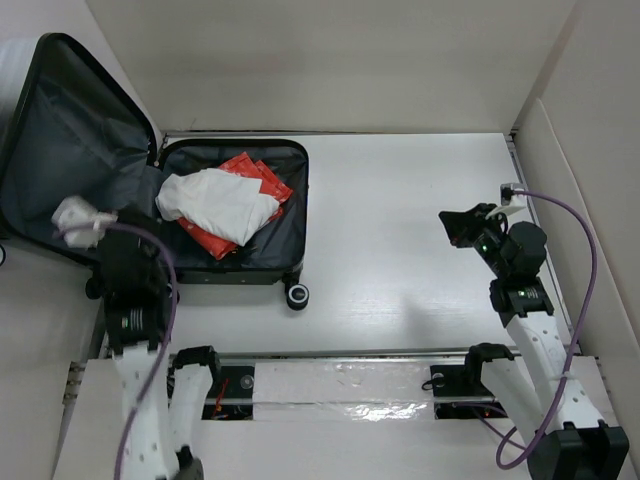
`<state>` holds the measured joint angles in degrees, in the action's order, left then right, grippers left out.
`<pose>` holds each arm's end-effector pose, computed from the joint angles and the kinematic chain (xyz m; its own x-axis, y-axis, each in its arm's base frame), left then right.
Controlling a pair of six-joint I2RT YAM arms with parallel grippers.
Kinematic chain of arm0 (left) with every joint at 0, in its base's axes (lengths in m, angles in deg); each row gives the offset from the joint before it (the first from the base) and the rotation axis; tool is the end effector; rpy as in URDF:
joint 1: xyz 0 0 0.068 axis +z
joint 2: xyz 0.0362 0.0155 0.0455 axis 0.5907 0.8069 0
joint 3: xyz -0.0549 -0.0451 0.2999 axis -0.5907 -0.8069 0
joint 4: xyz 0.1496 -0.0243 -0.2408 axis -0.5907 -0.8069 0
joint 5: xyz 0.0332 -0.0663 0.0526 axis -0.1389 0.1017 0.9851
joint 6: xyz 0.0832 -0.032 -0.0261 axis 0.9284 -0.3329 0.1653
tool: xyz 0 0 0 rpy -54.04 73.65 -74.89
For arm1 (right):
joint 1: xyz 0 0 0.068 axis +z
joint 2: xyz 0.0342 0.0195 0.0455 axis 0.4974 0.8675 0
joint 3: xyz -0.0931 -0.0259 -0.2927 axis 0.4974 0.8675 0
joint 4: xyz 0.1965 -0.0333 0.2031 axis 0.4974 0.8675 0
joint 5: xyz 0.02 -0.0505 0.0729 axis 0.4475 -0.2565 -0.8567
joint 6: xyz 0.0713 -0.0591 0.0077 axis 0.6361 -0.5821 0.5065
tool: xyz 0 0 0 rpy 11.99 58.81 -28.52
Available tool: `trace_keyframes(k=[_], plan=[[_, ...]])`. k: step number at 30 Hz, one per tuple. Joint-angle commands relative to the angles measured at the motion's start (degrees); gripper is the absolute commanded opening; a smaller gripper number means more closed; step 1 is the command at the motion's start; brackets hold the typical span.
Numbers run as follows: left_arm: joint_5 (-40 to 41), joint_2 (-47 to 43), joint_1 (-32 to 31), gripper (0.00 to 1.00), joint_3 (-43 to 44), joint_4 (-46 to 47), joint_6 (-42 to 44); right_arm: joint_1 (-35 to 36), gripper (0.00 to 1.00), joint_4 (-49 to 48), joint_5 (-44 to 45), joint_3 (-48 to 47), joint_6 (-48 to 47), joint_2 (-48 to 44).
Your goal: Pack the luggage
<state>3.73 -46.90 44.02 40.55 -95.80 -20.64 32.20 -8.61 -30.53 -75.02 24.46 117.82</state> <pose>0.1825 0.0538 0.4338 0.2646 -0.4551 -0.8502 -0.3846 0.7587 -0.5258 0.2192 0.0374 0.3238 -0.2087 0.3919 -0.8960 -0.3158 0.8401 0.4410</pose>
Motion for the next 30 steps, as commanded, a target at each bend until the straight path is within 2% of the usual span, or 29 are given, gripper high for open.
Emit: trace_keyframes(k=[1,3,5,6,8,9,11,12,15,16,22,26,27,29,30], plan=[[15.78,-12.28,-0.08,0.00,-4.34,-1.61,-2.73,1.49,0.07,-2.78,-2.22,-0.95,-1.33,-0.10],[21.83,-14.59,-0.08,0.00,-3.38,-5.47,-2.38,2.02,0.10,-2.96,-3.28,-1.22,-1.59,0.25],[27.72,-11.36,-0.08,0.03,-2.67,-10.28,-1.85,2.72,0.13,-2.52,-3.45,-1.57,-2.03,0.51],[34.46,-9.77,-0.08,0.22,-2.32,-11.80,-2.46,2.73,0.18,-2.17,-3.63,-1.92,-2.47,0.69],[38.55,-5.39,-0.08,0.44,-2.14,-14.52,-2.55,3.43,0.23,-1.47,-3.54,-2.27,-3.00,0.78],[39.79,-4.14,-0.08,0.60,-1.71,-14.88,-2.55,4.13,0.28,-1.38,-3.54,-2.36,-3.43,0.60],[40.32,-2.03,0.53,0.72,-2.84,-10.35,2.53,5.19,0.33,-1.29,-2.50,-2.53,-3.87,0.69],[40.85,1.46,1.67,0.75,-2.41,-11.10,2.55,6.06,0.37,-0.94,-2.14,-2.80,-4.49,0.78],[36.75,9.28,10.97,0.75,2.14,-14.35,2.90,6.59,0.39,0.73,-0.99,-3.94,-5.89,1.56],[36.81,10.54,10.99,0.75,2.95,-15.93,1.51,7.29,0.39,0.65,-0.99,-4.03,-5.99,1.65],[41.46,15.99,10.99,0.76,6.91,-12.08,8.69,9.84,0.39,0.91,-0.91,-4.73,-7.13,2.71],[38.67,17.40,14.15,0.61,7.96,-10.22,8.89,10.37,0.39,1.08,-0.03,-4.82,-7.39,2.36],[39.87,18.97,14.16,0.52,8.49,-10.32,8.70,10.37,0.39,1.08,0.06,-4.82,-7.57,2.53],[39.71,19.77,14.16,0.49,10.07,-10.58,8.44,10.90,0.39,1.26,1.20,-4.73,-7.57,2.80],[39.62,19.95,14.16,0.44,10.34,-10.75,8.26,10.90,0.39,1.35,1.64,-4.91,-7.57,3.32]])
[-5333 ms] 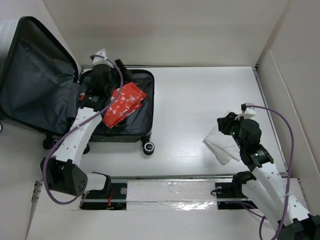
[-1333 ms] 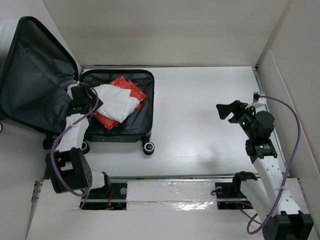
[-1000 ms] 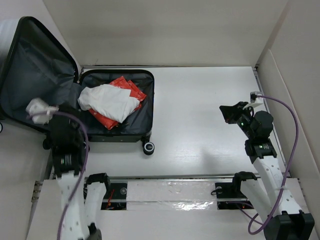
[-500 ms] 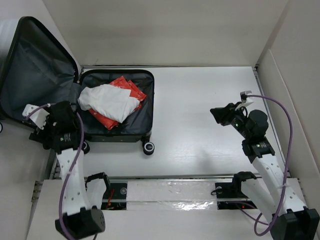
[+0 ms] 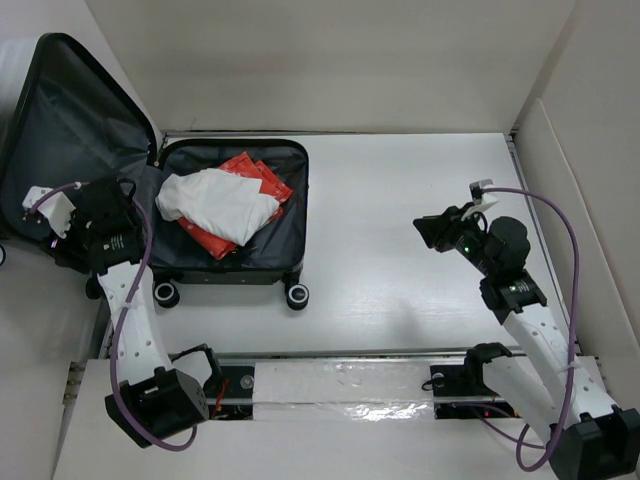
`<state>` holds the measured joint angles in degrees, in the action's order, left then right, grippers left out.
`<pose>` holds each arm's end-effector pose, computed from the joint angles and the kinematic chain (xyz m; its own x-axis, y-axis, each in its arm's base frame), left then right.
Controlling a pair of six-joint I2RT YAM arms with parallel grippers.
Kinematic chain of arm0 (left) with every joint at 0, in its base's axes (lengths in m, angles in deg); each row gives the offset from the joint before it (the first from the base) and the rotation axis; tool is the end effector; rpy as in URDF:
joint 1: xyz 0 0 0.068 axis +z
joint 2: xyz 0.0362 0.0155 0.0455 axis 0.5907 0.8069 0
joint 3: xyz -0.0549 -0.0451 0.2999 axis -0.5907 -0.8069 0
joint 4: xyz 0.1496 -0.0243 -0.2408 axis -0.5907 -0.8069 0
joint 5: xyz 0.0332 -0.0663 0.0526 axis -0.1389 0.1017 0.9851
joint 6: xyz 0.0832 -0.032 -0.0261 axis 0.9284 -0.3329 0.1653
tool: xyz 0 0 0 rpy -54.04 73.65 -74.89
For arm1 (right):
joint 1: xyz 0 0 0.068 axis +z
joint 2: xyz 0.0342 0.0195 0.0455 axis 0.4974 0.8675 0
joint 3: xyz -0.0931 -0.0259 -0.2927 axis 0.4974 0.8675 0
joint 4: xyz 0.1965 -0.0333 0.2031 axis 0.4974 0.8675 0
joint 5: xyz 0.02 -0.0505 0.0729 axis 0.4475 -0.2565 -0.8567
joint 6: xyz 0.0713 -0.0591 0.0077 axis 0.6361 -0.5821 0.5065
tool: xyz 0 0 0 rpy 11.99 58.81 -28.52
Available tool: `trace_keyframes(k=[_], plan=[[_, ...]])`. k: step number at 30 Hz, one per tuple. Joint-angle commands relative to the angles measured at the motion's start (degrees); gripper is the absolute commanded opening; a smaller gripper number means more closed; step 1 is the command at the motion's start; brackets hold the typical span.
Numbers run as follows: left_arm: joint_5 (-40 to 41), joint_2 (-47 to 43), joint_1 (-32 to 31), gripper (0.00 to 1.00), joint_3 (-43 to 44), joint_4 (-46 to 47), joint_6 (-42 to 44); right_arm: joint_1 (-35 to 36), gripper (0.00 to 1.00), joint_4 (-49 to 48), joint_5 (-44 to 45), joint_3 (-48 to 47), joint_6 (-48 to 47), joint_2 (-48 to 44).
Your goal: Pack the luggage
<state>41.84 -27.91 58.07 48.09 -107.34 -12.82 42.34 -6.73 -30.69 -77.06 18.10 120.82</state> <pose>0.1968 0.1553 0.3998 0.0579 -0.2028 -0.9775 -0.9884 0.1264 -0.0848 0.2192 0.0778 0.3233 -0.2679 0.2510 -0.9302 -0.4719 0.8076 0.3538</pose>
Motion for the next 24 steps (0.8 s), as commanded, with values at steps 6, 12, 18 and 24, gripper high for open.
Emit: trace_keyframes(k=[6,12,18,24], plan=[[-1.99,2.01,0.10,0.07,4.73,1.66,2.10,0.76,0.39,0.08,2.94,-3.23,-1.38,2.53],[11.00,-1.49,-20.24,0.00,-1.05,15.24,23.01,0.76,0.39,-0.88,3.64,-3.05,-1.03,4.98],[22.33,-4.75,-43.55,0.00,-19.51,51.23,57.29,2.07,0.39,-1.50,4.60,-3.40,-1.12,7.80],[23.05,-3.35,-62.80,0.40,-17.61,28.02,39.35,3.92,0.39,-1.06,7.42,-3.58,-1.47,8.77]])
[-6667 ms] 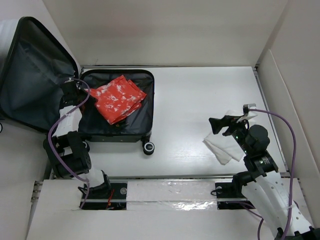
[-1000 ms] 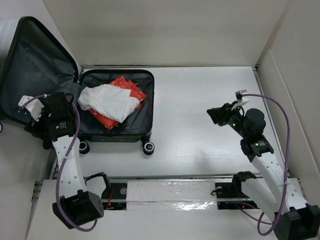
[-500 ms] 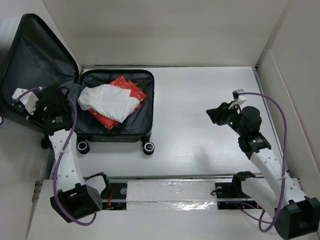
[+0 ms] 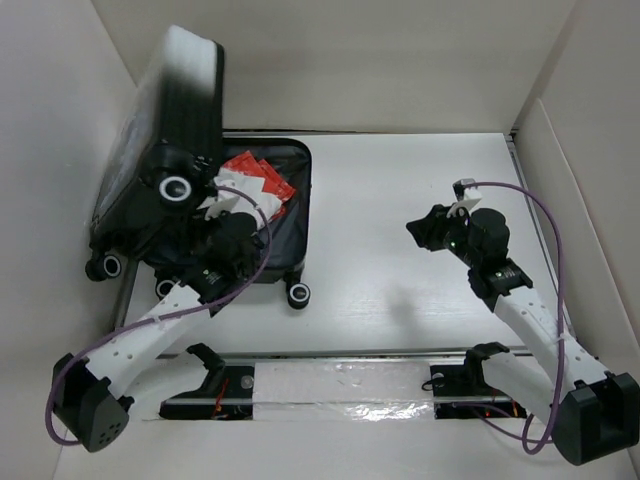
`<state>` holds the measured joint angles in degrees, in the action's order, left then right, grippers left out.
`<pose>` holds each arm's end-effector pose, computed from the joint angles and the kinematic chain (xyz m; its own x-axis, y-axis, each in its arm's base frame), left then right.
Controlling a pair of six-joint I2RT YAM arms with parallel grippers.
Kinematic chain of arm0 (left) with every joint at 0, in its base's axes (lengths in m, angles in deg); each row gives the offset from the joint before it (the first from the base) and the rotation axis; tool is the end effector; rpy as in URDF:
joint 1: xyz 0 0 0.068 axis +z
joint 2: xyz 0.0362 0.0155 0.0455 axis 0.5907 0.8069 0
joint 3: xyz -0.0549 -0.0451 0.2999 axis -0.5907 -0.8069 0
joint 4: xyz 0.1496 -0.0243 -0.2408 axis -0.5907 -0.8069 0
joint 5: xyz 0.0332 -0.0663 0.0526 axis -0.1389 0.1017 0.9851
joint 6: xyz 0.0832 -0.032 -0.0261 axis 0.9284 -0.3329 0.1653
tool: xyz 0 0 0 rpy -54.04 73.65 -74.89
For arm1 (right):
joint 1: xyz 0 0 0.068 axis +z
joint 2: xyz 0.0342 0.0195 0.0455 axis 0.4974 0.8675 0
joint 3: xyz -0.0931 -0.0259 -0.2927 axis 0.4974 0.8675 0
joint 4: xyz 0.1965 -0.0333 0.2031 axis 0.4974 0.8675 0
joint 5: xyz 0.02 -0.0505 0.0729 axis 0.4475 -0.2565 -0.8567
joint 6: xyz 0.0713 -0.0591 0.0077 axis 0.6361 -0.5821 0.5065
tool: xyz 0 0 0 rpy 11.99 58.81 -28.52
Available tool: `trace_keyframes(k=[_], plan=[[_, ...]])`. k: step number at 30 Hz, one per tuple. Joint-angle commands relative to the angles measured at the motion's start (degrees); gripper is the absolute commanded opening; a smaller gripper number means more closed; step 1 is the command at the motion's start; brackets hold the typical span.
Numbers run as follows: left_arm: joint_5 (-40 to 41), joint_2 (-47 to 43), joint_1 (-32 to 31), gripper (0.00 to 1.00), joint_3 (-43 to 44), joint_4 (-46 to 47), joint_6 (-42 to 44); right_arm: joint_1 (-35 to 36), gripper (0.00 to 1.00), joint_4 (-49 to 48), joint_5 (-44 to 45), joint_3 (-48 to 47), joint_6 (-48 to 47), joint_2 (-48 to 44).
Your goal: Pack the luggage
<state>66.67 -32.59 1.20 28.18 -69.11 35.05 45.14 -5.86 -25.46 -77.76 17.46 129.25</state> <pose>0.2147 -0.0492 0.3592 -0.2871 0.2634 -0.9210 -0.6843 0.6164 0.3896 0.2467 0.0895 0.2924 -0.3835 0.2076 -0.8999 -0.3906 0.8465 0.3617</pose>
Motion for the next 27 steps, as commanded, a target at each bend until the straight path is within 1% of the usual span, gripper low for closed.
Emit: trace_keyframes(k=[1,2,3,4,5,6,7,8,9,11,12,14,15,16,17,18,19,20,21,22,23,24,25,26,27], plan=[[-3.18,1.42,-8.48,0.62,7.10,-18.46,-15.37,1.12,0.39,-1.85,2.37,-3.14,-0.92,0.59],[-6.59,1.94,-13.29,0.76,9.76,-32.21,-26.14,1.65,0.40,-1.76,2.63,-3.23,-1.19,0.77],[-13.85,2.29,-15.68,0.82,12.40,-36.70,-29.21,1.65,0.42,-1.50,3.51,-3.41,-1.36,0.77],[-16.79,2.82,-18.23,0.82,16.52,-40.05,-30.80,2.26,0.42,-1.41,3.86,-3.41,-1.37,0.77],[-20.39,3.61,-24.26,0.82,18.56,-47.22,-32.73,2.27,0.43,-1.41,4.30,-3.49,-1.37,0.77],[-25.64,5.62,-27.45,0.78,20.67,-49.90,-35.71,2.27,0.45,-1.41,4.83,-3.41,-1.37,0.86],[-27.35,6.51,-31.05,0.76,23.91,-52.10,-37.13,2.88,0.45,-1.41,5.18,-3.49,-1.45,0.86],[-29.19,7.73,-34.66,0.74,25.33,-55.78,-38.71,2.88,0.45,-1.41,5.45,-3.41,-1.45,1.03],[-31.13,9.92,-40.70,0.72,26.65,-56.94,-41.43,2.88,0.45,-1.41,6.06,-3.41,-1.37,1.21],[-31.24,12.13,-45.66,0.70,31.04,-60.80,-44.78,3.49,0.44,-1.49,6.85,-3.32,-1.45,1.39],[-30.10,13.53,-48.90,0.70,32.45,-61.08,-45.92,3.50,0.39,-1.41,7.38,-3.41,-1.45,1.56],[-28.17,14.07,-48.93,0.69,36.23,-59.96,-47.69,4.19,0.32,-1.67,7.91,-3.32,-1.54,1.74],[-24.59,13.20,-47.97,0.68,37.11,-58.38,-47.61,4.20,0.25,-1.93,8.52,-3.23,-1.37,1.91],[-23.69,12.33,-43.88,0.67,37.82,-55.40,-44.13,4.72,0.21,-2.37,8.79,-3.14,-1.37,2.00],[-24.02,11.01,-40.18,0.67,37.83,-47.02,-41.65,4.73,0.18,-2.37,9.05,-3.06,-1.37,2.18],[-27.51,8.56,-35.62,0.64,37.91,-43.54,-39.98,4.73,0.14,-2.37,9.40,-3.14,-1.37,2.35],[-30.07,7.23,-24.96,0.61,37.74,-40.03,-39.35,5.34,0.12,-2.29,9.75,-3.32,-1.54,2.53],[-33.22,6.09,-19.28,0.58,37.39,-33.73,-38.39,5.34,0.11,-2.11,10.28,-3.32,-1.63,2.62],[-38.04,4.51,-13.66,0.53,37.04,-31.49,-38.38,6.04,0.06,-2.11,10.98,-3.32,-1.72,2.62],[-39.74,4.32,-8.21,0.49,37.30,-29.90,-38.81,6.05,0.04,-1.94,11.25,-3.49,-2.06,2.44],[-42.20,4.49,2.73,0.45,37.91,-29.10,-40.56,6.57,0.03,-1.93,11.51,-3.50,-2.16,2.44],[-48.66,6.15,8.66,0.37,39.13,-29.70,-41.44,7.36,0.01,-2.02,12.30,-3.50,-2.33,2.44],[-52.90,7.47,14.73,0.33,41.49,-30.32,-42.24,7.36,0.00,-1.93,12.83,-3.58,-2.24,2.44],[-58.08,8.87,27.49,0.29,42.39,-31.63,-43.38,8.06,0.00,-2.02,13.09,-3.76,-2.51,2.70],[-69.18,11.76,33.97,0.21,42.83,-31.64,-45.48,8.76,0.00,-1.93,13.62,-3.85,-2.59,2.88]])
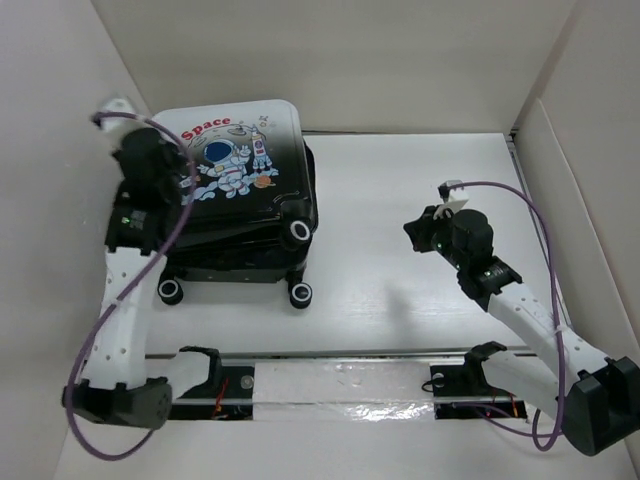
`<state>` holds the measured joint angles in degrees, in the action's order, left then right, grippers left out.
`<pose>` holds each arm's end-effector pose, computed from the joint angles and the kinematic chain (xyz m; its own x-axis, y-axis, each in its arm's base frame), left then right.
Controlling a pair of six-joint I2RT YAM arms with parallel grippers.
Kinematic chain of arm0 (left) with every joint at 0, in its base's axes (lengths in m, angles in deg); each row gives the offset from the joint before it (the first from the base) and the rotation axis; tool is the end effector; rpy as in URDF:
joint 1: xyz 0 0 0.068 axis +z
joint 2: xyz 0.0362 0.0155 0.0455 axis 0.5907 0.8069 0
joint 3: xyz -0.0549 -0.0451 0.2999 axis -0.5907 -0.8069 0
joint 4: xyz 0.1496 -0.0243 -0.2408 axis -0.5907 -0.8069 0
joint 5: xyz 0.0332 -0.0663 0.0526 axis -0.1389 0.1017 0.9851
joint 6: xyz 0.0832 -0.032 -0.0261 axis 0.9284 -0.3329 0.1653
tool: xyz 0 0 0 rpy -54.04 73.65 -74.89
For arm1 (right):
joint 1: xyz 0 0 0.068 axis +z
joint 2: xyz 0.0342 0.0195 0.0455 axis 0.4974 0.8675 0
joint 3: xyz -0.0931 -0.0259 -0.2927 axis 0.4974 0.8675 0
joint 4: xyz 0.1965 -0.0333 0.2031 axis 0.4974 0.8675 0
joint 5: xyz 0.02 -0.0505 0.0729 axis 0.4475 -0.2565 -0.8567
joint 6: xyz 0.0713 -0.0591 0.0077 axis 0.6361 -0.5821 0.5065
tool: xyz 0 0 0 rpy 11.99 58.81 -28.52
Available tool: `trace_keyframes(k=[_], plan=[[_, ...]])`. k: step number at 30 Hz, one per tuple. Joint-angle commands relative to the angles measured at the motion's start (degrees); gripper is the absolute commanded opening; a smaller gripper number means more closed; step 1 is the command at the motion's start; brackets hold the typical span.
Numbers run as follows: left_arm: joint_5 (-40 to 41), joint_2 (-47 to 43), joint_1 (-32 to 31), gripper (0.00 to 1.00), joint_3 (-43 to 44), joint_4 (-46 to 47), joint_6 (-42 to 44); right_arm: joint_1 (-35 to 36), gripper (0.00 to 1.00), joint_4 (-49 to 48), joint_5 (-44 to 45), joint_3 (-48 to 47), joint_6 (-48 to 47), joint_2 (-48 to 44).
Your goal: Pack the luggage
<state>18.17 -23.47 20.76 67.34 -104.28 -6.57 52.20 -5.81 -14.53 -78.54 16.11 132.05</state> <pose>0.2690 -0.0254 0.5111 0.0383 -0.2627 -0.9641 -0.3272 0.9084 -0.2605 0.2508 0.1091 0.2853 -0.3797 0.1556 -0.9119 -0.3412 0.8927 0.2944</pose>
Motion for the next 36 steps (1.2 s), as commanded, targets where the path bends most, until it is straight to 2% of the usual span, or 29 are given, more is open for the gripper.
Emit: trace_keyframes(k=[1,2,3,5,6,9,10,13,15,22,25,29,31,36], plan=[[-26.36,3.98,20.83,0.14,3.41,3.87,-4.84,1.71,0.00,-1.89,2.96,-3.23,-1.50,0.26],[-31.20,5.56,25.59,0.08,3.14,4.83,-5.89,2.41,0.00,-1.72,3.22,-3.41,-1.68,0.43],[-30.21,8.88,28.51,0.01,3.23,4.93,-7.21,2.41,0.00,-1.63,3.40,-3.59,-1.77,0.96],[-24.69,13.46,29.15,0.00,5.07,4.84,-6.61,3.55,0.00,-1.63,4.97,-3.94,-2.03,1.66],[-24.83,14.44,29.15,0.00,4.81,5.71,-7.21,3.56,0.00,-1.54,4.98,-4.11,-2.03,1.75],[-29.30,16.99,36.17,0.00,2.44,9.58,-11.34,4.26,0.00,-1.36,5.77,-4.38,-2.47,2.02],[-29.32,17.87,38.79,0.00,2.18,10.20,-11.35,4.87,0.00,-1.28,6.03,-4.38,-2.47,2.10],[-26.08,24.10,41.28,0.00,6.02,8.10,-8.02,4.88,0.00,-1.36,6.21,-4.55,-2.56,2.45],[-22.48,27.53,41.28,0.00,6.48,7.48,-5.12,5.40,0.00,-1.27,6.47,-4.64,-2.73,2.81],[-23.42,35.19,37.41,0.00,1.83,7.74,-3.70,5.40,0.00,-0.22,9.19,-5.08,-2.21,2.81],[-26.58,34.85,36.01,0.00,-7.90,11.78,-7.64,5.40,0.00,0.83,11.83,-4.99,-1.24,2.37],[-27.83,31.59,32.42,0.00,-16.53,16.53,-11.87,4.08,0.00,3.19,16.21,-4.73,0.34,0.88],[-25.54,27.82,29.17,0.00,-22.48,18.19,-14.24,3.47,0.00,5.48,20.00,-4.64,1.39,-1.05],[-24.93,15.79,22.84,0.00,-36.39,28.74,-25.84,-1.18,0.00,4.70,20.54,-2.36,2.36,-5.27]])
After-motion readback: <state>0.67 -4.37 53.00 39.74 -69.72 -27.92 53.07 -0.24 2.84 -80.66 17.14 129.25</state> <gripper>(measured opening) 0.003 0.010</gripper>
